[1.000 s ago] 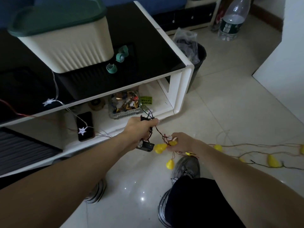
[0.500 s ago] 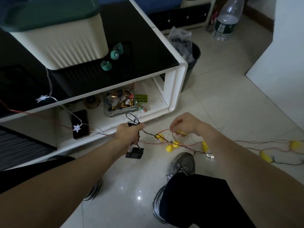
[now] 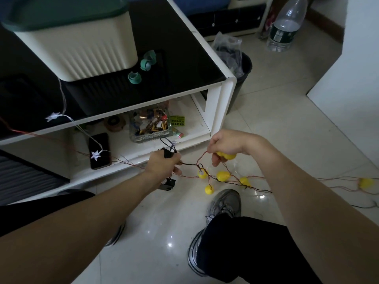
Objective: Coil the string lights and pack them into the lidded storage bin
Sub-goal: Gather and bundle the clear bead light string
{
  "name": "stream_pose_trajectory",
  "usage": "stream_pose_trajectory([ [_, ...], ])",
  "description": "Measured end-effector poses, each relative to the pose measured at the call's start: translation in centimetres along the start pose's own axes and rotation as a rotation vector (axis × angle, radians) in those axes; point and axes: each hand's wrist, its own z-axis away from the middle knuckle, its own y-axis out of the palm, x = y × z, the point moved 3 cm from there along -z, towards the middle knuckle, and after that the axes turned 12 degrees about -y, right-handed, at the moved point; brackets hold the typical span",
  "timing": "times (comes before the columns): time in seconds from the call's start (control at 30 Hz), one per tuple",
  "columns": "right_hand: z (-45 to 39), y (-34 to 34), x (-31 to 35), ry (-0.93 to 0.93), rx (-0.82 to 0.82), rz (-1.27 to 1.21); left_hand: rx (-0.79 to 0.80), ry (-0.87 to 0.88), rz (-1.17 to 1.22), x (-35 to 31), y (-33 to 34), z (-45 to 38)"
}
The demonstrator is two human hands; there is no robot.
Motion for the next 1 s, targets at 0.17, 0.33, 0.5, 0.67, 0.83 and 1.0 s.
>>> stream_pose_trajectory([
  [0.17, -0.2, 0.4, 0.2, -0.031, -0.007, 0.053, 0.112, -0.048, 0.054, 0.6, 0.4, -0.3],
  [0.33, -1.7, 1.4, -0.1, -0.195, -0.136, 0.195, 0.191, -0.019, 0.147, 0.1, 1.2, 0.4],
  [0.5, -3.2, 3.1, -1.6, -0.248, -0.137, 0.272, 0.212, -0.032, 0.08, 0.1, 1.3, 0.5],
  [0.67, -3.5, 4.2, -3.6, -0.181, -0.184, 0.296, 0.195, -0.035, 0.148, -0.4, 1.5, 1.1],
  [0.83, -2.2, 5.4, -4.4, -0.096, -0.011, 0.111, 0.15, -0.061, 0.161, -0.3, 1.4, 0.9],
  [1.0, -1.7, 5.9, -5.6, -0.1, -0.074, 0.02, 0.131, -0.105, 0.171, 0.1, 1.3, 0.2],
])
